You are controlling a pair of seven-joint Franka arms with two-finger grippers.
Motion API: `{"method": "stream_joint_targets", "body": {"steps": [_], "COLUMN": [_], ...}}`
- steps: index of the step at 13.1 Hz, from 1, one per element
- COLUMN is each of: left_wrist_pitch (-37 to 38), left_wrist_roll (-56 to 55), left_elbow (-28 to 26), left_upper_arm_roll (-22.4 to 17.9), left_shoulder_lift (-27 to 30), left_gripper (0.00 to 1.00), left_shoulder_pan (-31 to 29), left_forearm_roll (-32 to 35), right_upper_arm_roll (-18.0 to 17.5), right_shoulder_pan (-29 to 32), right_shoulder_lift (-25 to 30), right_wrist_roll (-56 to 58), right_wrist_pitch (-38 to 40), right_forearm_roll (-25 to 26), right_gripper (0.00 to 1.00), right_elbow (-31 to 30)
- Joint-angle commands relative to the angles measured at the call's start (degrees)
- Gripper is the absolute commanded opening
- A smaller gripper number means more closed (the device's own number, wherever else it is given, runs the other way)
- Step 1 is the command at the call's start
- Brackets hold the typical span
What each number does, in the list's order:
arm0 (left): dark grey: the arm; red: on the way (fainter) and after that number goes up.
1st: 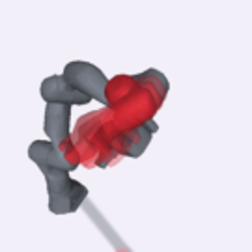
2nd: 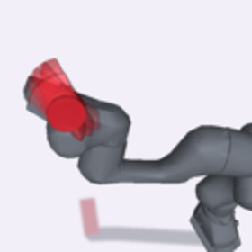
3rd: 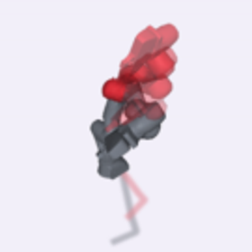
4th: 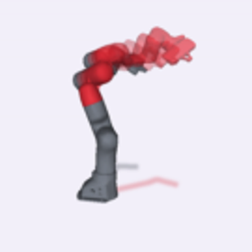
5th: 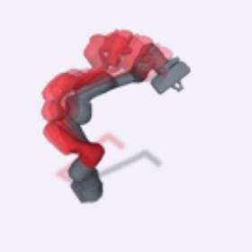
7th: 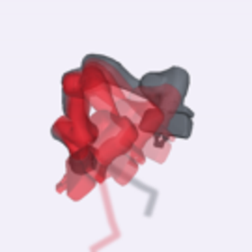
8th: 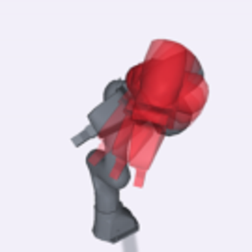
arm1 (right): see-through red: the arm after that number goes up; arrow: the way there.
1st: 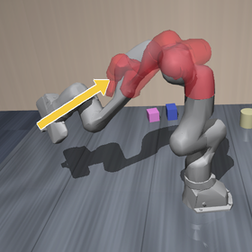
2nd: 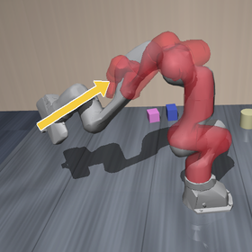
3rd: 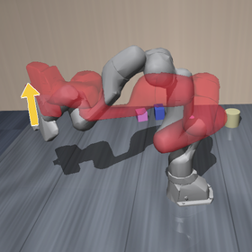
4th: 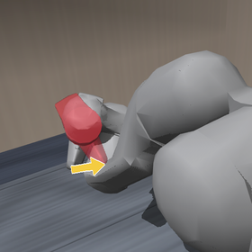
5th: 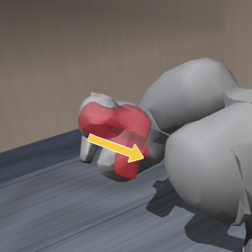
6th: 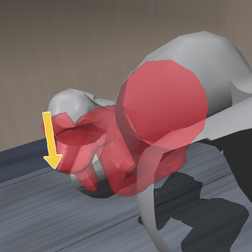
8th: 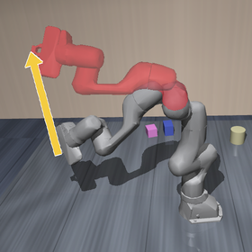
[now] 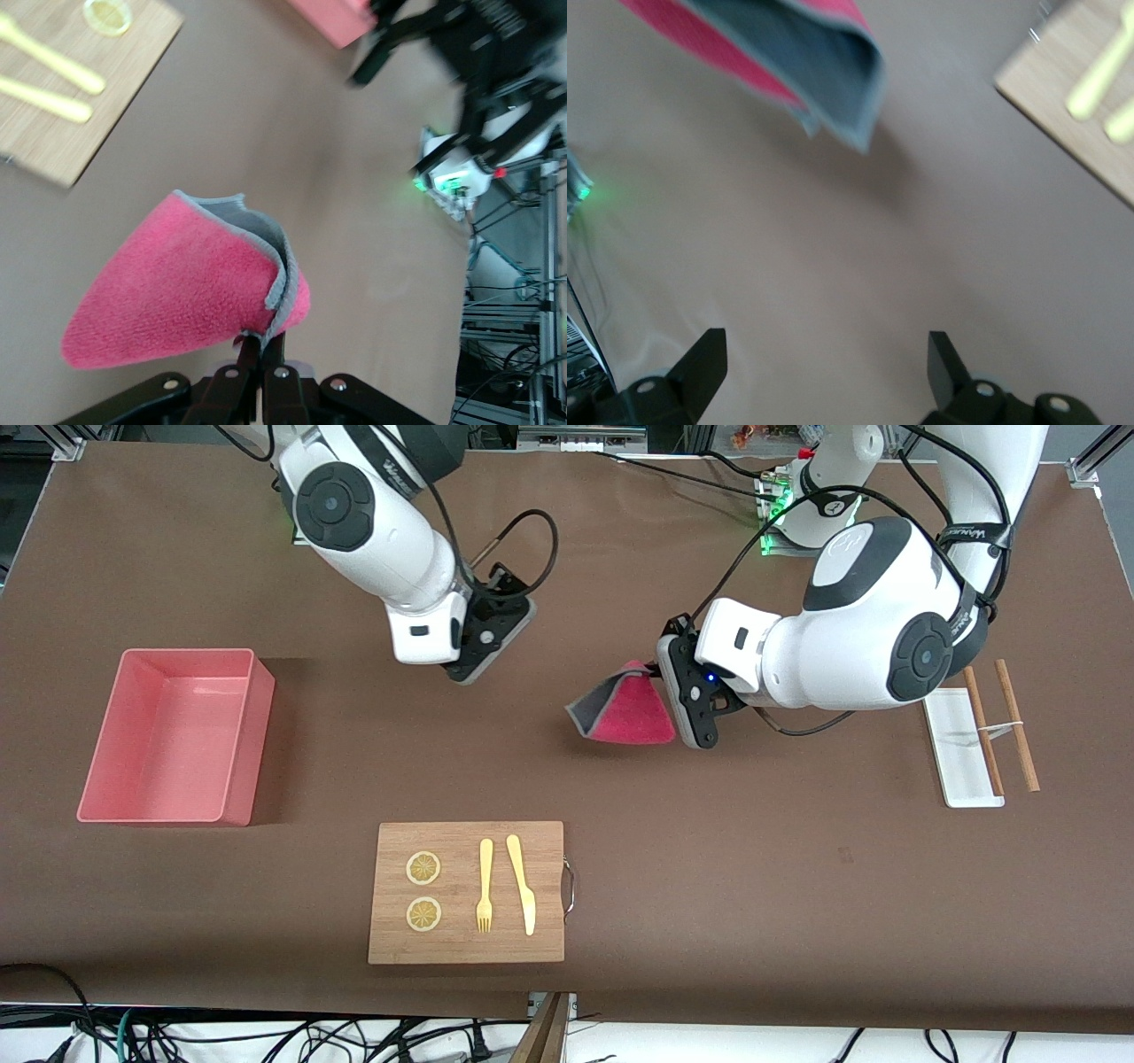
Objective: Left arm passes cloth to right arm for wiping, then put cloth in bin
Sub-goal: 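Grasp the hanging cloth with the right gripper beside the left gripper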
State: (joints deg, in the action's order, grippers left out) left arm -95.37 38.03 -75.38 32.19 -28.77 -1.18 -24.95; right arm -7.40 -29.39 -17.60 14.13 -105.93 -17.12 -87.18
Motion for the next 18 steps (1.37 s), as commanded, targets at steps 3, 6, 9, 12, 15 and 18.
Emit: {"method": "stream_joint_targets", "body": {"steps": [3, 6, 9, 12, 15, 18], "left_wrist_pitch": [-0.4, -1.0, -1.0, -1.0, -1.0, -1.0], "left_wrist_roll": [12.3, 15.7, 15.9, 16.1, 16.4, 16.4], "left_elbow": [0.8, 0.8, 0.6, 0.5, 0.5, 0.5], "left_upper_arm_roll": [1.1, 1.9, 2.0, 1.9, 1.9, 1.9], "left_shoulder_lift": [0.0, 1.0, 2.0, 2.0, 2.0, 2.0], "left_gripper": [0.00, 0.00, 0.00, 0.00, 0.00, 0.00], "left_shoulder_pan": [-0.4, -0.5, -0.6, -0.6, -0.6, -0.6], "left_forearm_roll": [-5.5, -6.8, -6.8, -6.8, -6.8, -6.8], "right_upper_arm_roll": [-1.5, -3.1, -3.2, -3.2, -3.2, -3.1], "right_shoulder_pan": [0.2, 0.0, -1.5, -2.2, -2.7, -2.7], "right_shoulder_lift": [-2.3, -4.8, -7.6, -9.3, -9.6, -9.6], "right_wrist_roll": [8.5, 12.6, 11.9, 11.9, 11.7, 11.6], "right_wrist_pitch": [-5.7, -11.0, -11.4, -14.3, -14.9, -14.8], "right_forearm_roll": [-2.6, -2.6, -2.4, -2.3, -2.0, -2.0], "right_gripper": [1.00, 1.00, 1.00, 1.00, 0.80, 0.10], "right_elbow": [1.9, 3.8, 7.2, 8.0, 7.9, 7.9]}}
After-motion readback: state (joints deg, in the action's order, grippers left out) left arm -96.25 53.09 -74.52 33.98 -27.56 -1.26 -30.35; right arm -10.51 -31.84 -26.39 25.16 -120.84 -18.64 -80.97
